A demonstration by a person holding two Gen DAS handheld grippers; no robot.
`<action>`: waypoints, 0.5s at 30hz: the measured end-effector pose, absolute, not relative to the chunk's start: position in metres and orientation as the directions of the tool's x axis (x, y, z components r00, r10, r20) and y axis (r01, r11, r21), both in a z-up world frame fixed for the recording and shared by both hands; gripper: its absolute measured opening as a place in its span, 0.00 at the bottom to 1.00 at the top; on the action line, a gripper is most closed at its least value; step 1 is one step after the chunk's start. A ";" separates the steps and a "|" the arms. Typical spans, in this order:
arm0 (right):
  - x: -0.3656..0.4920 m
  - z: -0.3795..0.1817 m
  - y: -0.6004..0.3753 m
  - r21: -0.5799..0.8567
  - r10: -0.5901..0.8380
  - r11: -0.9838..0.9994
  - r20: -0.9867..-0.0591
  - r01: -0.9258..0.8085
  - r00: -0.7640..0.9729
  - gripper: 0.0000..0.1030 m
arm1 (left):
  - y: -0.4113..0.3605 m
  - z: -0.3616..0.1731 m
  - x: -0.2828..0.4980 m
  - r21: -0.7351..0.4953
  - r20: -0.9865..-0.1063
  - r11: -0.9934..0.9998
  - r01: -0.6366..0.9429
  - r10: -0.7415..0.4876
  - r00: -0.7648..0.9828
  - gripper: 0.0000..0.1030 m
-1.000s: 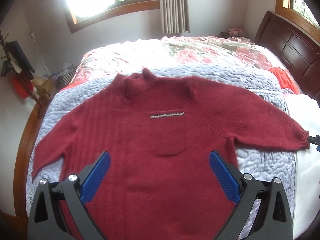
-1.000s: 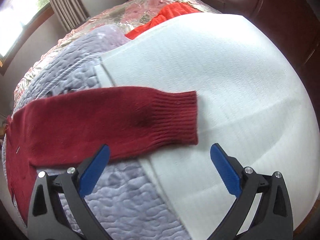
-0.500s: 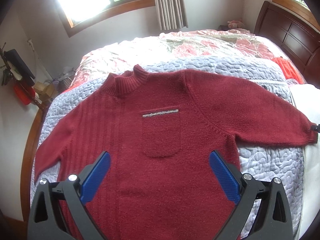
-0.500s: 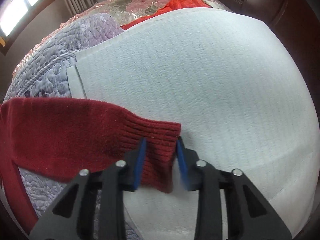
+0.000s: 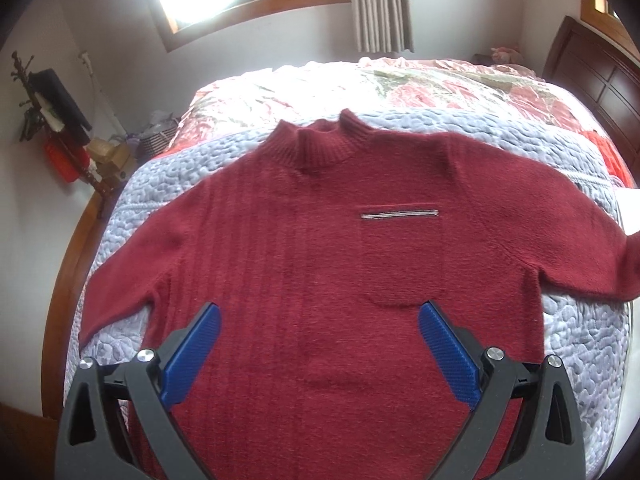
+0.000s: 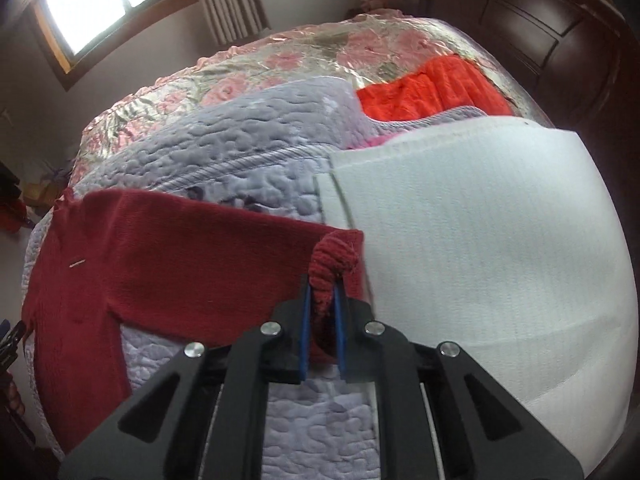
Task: Fold small clothes
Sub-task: 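Carry the held sleeve across the sweater body and open the right tool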
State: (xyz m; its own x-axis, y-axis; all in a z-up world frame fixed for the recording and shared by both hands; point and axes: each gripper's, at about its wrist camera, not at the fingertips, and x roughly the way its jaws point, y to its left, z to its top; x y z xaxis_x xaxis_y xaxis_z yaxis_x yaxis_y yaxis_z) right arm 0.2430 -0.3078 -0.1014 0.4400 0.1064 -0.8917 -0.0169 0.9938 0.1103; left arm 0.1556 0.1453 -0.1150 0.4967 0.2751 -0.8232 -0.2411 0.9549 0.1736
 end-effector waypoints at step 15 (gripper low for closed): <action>0.260 -0.082 -0.003 0.232 0.418 0.849 -0.844 -0.475 0.337 0.09 | 0.241 -0.130 0.157 0.116 -0.844 0.959 -0.259 0.233 0.484 0.96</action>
